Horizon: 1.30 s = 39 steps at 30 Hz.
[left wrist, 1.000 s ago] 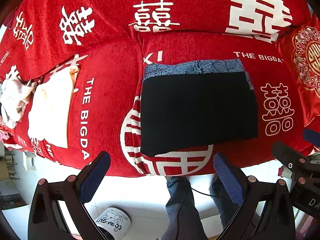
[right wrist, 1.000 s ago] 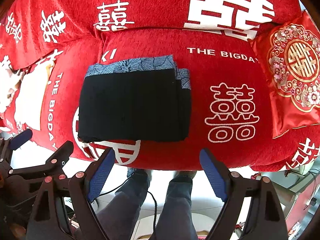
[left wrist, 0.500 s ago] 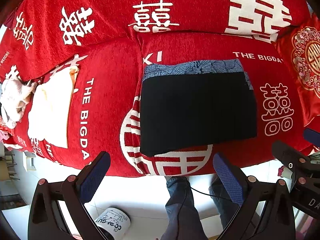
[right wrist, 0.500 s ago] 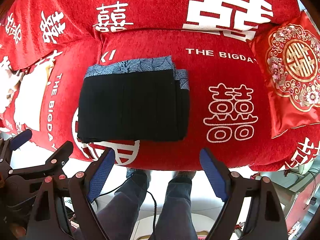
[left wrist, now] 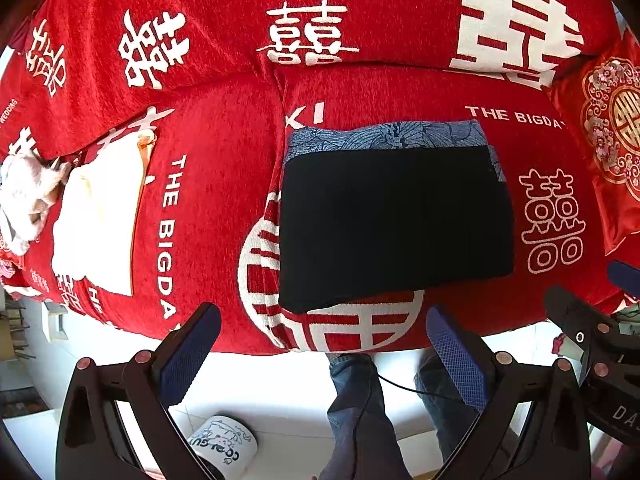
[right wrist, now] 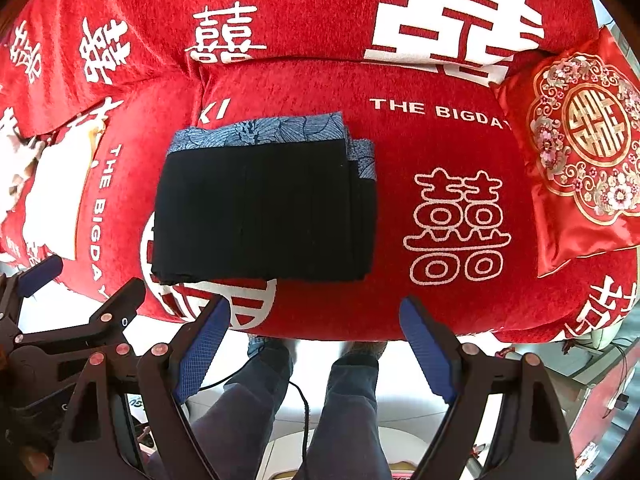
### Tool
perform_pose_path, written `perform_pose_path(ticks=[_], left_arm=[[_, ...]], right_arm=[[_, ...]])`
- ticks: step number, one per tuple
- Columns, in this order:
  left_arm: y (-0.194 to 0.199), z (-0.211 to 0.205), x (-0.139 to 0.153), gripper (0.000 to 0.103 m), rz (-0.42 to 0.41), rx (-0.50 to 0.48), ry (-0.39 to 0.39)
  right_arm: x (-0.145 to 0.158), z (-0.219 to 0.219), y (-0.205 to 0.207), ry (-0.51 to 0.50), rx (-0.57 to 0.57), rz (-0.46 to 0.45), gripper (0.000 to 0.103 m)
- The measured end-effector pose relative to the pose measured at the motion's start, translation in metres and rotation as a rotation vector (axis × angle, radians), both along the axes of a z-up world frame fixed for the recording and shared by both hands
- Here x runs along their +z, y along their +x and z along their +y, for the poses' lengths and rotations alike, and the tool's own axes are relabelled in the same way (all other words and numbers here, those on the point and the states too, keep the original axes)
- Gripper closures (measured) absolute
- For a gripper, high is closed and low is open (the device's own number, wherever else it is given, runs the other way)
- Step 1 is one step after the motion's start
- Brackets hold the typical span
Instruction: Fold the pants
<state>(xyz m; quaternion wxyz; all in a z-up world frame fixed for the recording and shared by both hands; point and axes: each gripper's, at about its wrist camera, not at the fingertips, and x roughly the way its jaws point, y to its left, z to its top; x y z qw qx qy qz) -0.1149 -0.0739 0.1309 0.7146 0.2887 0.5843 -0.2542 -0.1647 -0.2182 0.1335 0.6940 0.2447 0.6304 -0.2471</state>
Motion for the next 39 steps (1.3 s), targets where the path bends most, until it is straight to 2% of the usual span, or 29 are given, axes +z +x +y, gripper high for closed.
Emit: perform_pose_path(ticks=[39], left_arm=[[0.011, 0.000, -0.001, 0.000, -0.002, 0.027, -0.030]], right_arm=[[-0.001, 0.001, 0.005, -0.002, 0.000, 0.005, 0.014]])
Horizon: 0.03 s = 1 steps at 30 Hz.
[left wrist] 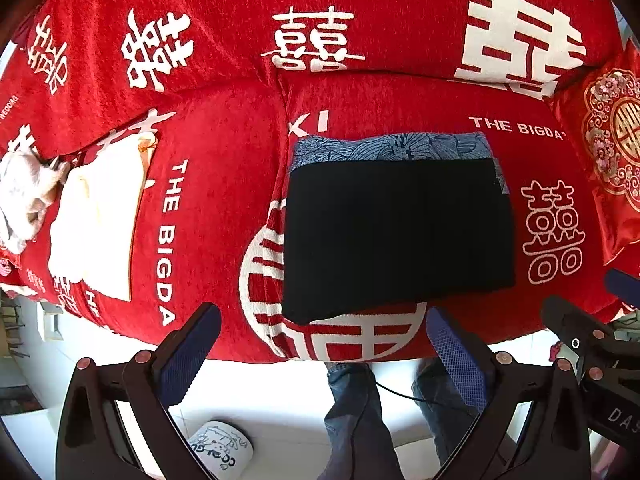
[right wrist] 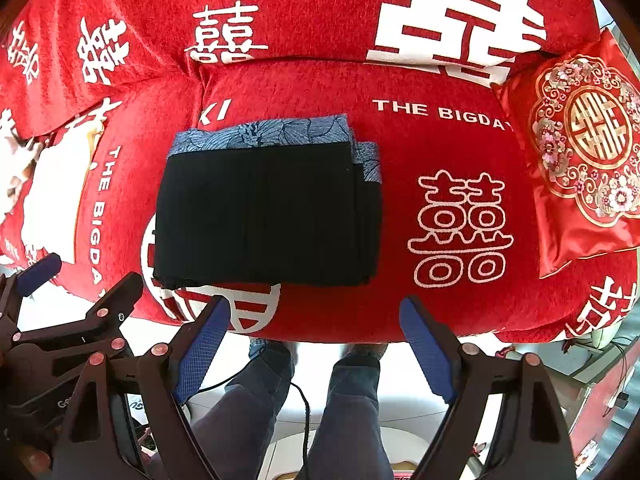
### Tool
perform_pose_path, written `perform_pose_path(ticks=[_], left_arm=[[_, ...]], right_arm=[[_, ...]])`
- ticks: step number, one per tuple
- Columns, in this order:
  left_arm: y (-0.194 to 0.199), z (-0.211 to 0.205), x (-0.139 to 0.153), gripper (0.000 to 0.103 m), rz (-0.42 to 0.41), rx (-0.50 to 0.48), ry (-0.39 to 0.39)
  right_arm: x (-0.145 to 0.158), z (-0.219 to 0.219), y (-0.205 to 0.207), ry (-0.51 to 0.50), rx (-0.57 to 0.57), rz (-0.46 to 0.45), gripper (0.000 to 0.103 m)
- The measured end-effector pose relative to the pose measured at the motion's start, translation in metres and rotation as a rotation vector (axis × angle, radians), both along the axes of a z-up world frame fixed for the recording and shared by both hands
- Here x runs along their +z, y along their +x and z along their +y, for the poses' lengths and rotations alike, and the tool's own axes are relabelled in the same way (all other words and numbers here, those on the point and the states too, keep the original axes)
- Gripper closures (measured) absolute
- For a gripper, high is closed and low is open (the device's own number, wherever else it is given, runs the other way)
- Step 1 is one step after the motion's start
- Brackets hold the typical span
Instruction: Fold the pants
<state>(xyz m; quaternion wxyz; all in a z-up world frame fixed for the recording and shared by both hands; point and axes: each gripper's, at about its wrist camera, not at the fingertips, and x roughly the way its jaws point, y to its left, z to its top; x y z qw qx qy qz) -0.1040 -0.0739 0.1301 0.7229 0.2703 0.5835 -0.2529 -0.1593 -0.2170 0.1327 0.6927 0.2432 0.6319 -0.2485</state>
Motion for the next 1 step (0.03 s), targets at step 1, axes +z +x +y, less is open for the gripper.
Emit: perform_pose_path(ticks=[1], left_arm=[[0.0005, -0.0007, -0.0004, 0.000, 0.001, 0.000, 0.001]], right_arm=[[-0.0004, 0.0000, 0.0001, 0.001, -0.001, 0.002, 0.014]])
